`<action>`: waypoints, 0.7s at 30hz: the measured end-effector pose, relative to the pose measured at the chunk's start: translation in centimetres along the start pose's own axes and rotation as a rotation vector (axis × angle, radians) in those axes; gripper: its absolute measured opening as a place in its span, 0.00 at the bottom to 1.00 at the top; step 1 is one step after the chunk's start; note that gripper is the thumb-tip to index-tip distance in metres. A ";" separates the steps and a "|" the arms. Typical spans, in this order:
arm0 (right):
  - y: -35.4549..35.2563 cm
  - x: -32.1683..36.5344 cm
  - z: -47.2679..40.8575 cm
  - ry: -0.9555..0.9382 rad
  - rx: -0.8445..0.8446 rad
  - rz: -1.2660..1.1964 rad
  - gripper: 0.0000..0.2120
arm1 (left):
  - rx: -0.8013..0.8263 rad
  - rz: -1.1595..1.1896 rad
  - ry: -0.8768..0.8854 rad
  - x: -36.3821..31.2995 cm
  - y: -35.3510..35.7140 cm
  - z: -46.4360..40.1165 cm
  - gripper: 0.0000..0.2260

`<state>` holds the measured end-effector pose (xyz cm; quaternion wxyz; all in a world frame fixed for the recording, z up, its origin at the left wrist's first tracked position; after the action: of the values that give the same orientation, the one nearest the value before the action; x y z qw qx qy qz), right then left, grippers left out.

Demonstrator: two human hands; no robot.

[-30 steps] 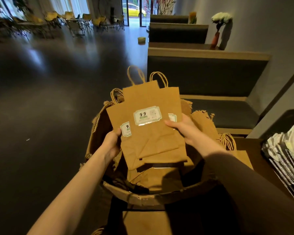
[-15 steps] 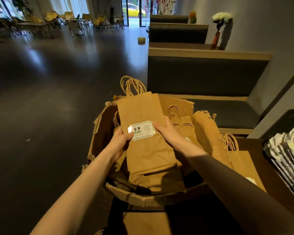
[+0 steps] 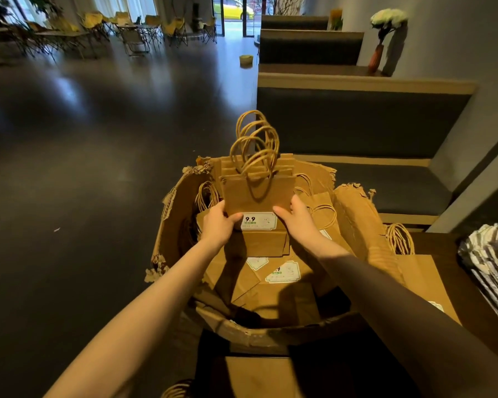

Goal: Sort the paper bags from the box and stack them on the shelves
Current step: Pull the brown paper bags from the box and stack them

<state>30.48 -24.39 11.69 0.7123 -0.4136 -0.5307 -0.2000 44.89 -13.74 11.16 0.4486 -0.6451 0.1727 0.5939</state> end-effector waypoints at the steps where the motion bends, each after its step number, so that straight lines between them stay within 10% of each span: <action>1: 0.1 -0.4 -0.1 0.015 0.016 0.000 0.15 | 0.029 -0.014 -0.024 0.4 0.3 -0.2 0.14; 11: -0.9 -3.9 -0.4 0.050 0.054 -0.031 0.19 | 0.085 -0.244 -0.098 1.7 2.1 -0.5 0.09; 21: -6.0 2.7 1.7 -0.093 -0.162 -0.219 0.11 | 0.086 0.295 0.117 -5.5 0.5 2.3 0.08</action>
<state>26.11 -26.12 16.57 0.6252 -0.4180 -0.5871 -0.2995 41.83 -13.89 16.25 0.3728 -0.6264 0.3166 0.6070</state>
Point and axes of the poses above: each hand's wrist, its own z-axis away from the middle knuckle, its own y-axis out of the palm, x = y × z, the point moved 6 cm from there along -z, towards the middle knuckle, and after that the axes turned 3 degrees about x, right-handed, at the moved point
